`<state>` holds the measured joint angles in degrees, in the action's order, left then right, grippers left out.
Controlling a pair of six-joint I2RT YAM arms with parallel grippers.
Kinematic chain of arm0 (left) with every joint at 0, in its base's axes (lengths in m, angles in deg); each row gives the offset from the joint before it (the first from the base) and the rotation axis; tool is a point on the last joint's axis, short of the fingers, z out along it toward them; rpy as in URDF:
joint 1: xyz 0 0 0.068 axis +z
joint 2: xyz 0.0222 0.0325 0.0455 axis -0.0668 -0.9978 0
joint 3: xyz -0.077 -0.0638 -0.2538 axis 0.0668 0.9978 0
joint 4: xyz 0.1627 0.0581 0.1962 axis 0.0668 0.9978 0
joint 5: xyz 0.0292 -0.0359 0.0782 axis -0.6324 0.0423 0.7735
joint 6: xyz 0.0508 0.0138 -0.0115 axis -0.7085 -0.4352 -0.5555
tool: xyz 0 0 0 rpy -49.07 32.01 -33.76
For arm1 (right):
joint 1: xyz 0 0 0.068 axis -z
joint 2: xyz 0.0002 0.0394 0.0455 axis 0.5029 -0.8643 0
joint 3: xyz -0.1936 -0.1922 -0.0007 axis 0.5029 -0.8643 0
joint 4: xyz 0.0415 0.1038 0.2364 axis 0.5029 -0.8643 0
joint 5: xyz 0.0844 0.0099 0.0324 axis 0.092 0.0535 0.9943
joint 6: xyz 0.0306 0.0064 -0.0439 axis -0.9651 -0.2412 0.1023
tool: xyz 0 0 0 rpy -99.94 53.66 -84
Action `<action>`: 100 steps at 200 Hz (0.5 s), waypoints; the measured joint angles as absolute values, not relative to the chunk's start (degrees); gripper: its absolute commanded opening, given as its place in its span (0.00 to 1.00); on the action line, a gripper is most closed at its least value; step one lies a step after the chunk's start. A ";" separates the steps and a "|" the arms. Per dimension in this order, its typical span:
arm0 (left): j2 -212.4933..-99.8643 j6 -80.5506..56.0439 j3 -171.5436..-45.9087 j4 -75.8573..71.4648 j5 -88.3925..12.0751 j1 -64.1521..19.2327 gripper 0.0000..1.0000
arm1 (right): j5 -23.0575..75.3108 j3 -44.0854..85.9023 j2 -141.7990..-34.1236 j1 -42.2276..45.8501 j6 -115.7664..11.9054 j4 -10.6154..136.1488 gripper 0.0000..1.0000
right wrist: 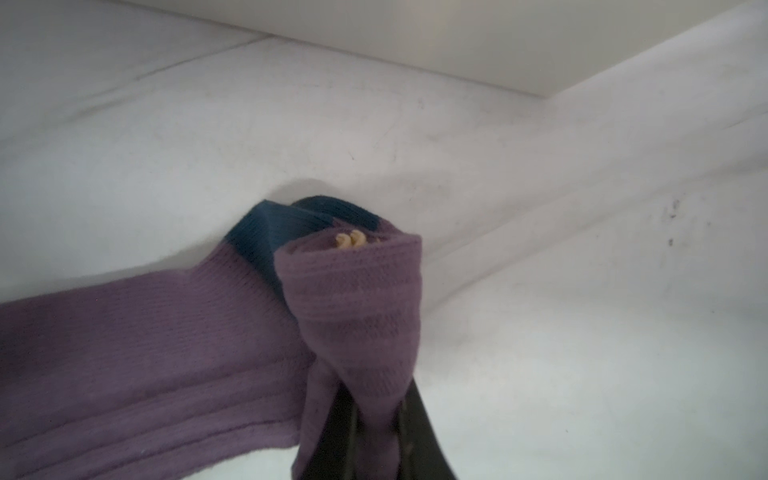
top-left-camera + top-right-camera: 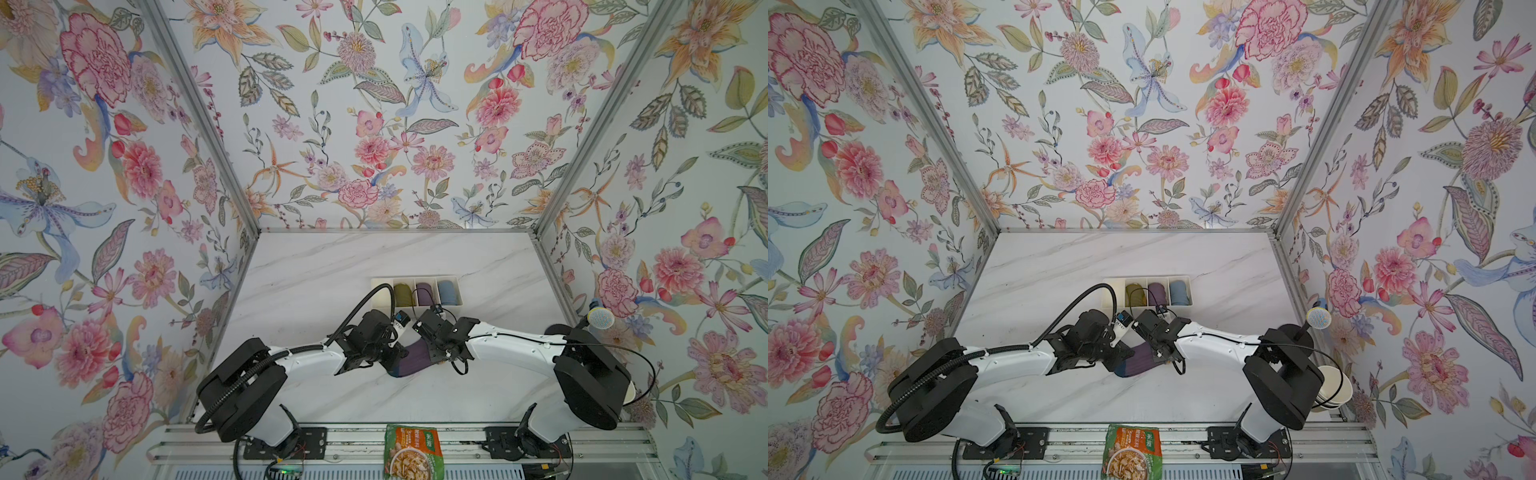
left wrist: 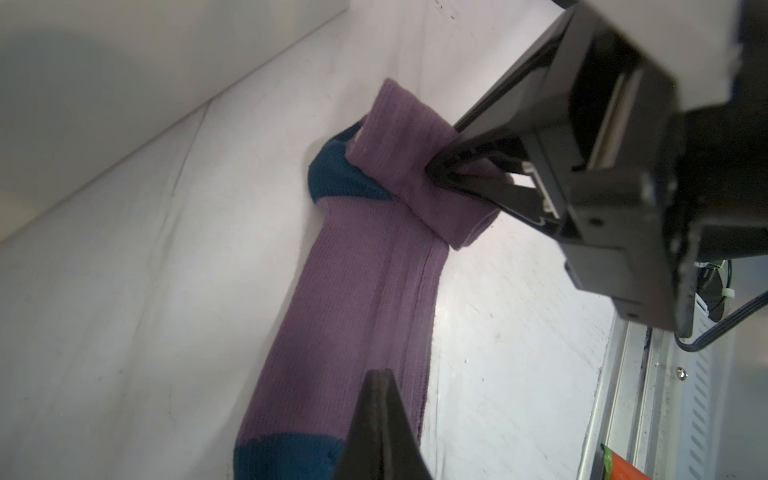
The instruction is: Roll the socks
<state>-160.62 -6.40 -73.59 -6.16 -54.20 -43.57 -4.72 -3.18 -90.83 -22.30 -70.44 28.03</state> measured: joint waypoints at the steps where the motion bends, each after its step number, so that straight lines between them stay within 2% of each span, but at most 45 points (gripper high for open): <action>1: -160.67 -6.38 -73.54 -6.23 -54.22 -43.57 0.00 | -4.74 -3.15 -90.86 -22.32 -70.44 28.01 0.10; 100: -167.46 -4.33 -72.10 -10.75 -55.16 -43.20 0.00 | -7.39 -1.08 -93.00 -24.61 -70.42 25.82 0.10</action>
